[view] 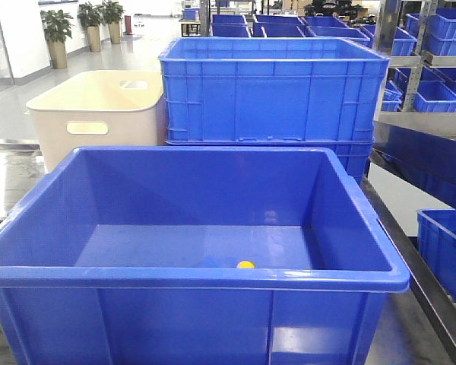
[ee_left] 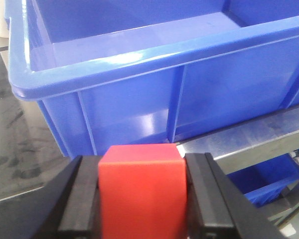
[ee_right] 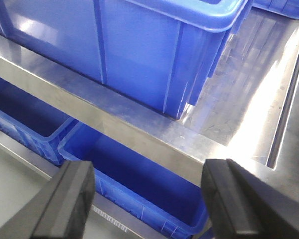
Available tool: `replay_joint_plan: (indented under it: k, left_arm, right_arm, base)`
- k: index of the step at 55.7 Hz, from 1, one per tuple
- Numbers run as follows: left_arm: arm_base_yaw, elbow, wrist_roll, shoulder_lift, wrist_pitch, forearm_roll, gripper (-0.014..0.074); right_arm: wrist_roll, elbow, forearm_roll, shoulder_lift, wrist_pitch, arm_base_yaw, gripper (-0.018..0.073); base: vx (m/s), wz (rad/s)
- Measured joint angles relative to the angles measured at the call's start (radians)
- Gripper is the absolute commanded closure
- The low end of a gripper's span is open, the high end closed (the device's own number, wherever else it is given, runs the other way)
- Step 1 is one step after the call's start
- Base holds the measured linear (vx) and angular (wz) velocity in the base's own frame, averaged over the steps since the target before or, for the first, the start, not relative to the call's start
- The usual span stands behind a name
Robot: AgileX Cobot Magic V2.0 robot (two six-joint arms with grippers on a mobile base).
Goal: Pick red and yellow blocks into blue bin
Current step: 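Move the left gripper with the red cube over the bin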
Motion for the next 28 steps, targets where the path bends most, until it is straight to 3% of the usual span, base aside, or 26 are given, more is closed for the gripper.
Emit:
replay_joint_plan:
  k: [10, 28]
  left_arm:
    - [0.0, -0.028, 0.0, 0.013, -0.036, -0.02, 0.018]
    - [0.0, -0.343, 0.117, 0.261, -0.002, -0.021, 0.0162]
  right_arm:
    - [0.001, 0.0, 0.0, 0.0, 0.0, 0.0, 0.0068]
    - [0.001, 0.0, 0.0, 0.0, 0.0, 0.0, 0.0067]
  base:
    - [0.0, 0.0]
    - [0.0, 0.0]
